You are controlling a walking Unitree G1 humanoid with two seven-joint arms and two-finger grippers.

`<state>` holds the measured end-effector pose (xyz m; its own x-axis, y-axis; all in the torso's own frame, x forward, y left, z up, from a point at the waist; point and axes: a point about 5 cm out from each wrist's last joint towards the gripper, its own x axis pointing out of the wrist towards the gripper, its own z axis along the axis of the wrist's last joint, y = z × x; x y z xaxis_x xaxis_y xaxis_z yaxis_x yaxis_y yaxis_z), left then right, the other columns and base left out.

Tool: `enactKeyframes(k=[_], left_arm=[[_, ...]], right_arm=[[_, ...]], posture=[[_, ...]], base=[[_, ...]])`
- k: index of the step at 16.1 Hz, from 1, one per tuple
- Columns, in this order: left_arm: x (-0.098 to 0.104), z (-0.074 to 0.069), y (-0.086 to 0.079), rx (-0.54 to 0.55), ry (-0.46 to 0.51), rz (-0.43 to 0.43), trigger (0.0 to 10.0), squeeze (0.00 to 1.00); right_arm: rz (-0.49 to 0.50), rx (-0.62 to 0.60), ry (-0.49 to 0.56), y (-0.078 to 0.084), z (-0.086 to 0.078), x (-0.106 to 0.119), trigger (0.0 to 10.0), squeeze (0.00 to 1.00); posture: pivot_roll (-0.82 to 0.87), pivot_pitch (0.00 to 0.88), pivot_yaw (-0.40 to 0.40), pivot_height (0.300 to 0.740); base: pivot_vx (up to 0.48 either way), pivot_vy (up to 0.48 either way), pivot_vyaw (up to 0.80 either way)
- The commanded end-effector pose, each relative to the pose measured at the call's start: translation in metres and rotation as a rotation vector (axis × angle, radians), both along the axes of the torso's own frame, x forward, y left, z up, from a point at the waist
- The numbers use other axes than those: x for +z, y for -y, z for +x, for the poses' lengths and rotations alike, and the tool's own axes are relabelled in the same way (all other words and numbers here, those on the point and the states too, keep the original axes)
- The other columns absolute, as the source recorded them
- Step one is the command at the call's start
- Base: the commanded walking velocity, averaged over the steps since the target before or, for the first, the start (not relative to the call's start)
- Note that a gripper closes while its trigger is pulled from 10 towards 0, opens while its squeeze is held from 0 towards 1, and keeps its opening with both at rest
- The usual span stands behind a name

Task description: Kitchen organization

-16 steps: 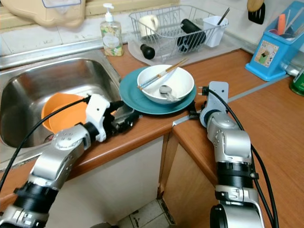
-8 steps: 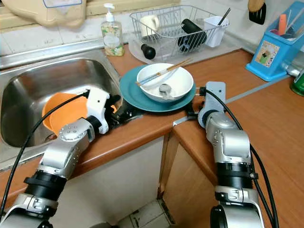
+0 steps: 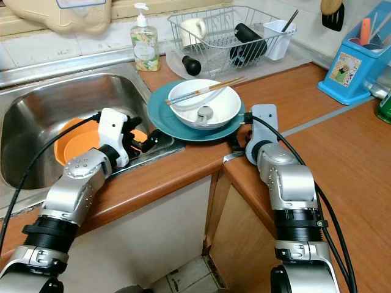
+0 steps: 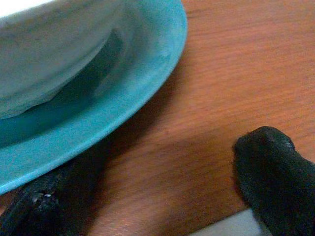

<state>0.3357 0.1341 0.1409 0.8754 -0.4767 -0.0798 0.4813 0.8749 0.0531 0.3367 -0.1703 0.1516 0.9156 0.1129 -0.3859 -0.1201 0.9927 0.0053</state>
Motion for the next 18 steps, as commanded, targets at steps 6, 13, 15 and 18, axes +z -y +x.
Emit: enactKeyframes(k=[6,13,15,18], left_arm=[[0.007,0.0,-0.013,0.025,0.038,0.007,10.0,0.0],[-0.003,-0.007,-0.015,0.001,0.007,0.045,10.0,0.0],[-0.004,-0.007,-0.015,-0.005,0.003,0.055,10.0,0.0],[-0.005,-0.007,-0.018,0.002,0.002,0.058,10.0,0.0]], right_arm=[[0.006,0.111,0.001,-0.017,-0.005,0.0,10.0,0.0],[-0.084,0.096,-0.004,0.004,-0.017,-0.007,10.0,0.0],[-0.091,0.082,0.003,0.016,-0.021,-0.006,10.0,0.0],[-0.107,0.059,0.028,0.031,-0.026,-0.003,10.0,0.0]], posture=[[-0.11,0.0,0.013,0.74],[-0.12,0.0,0.035,0.74],[-0.13,0.0,0.04,0.74],[-0.13,0.0,0.043,0.74]], base=[[0.0,0.0,0.0],[0.0,0.0,0.0],[0.0,0.0,0.0],[0.0,0.0,0.0]])
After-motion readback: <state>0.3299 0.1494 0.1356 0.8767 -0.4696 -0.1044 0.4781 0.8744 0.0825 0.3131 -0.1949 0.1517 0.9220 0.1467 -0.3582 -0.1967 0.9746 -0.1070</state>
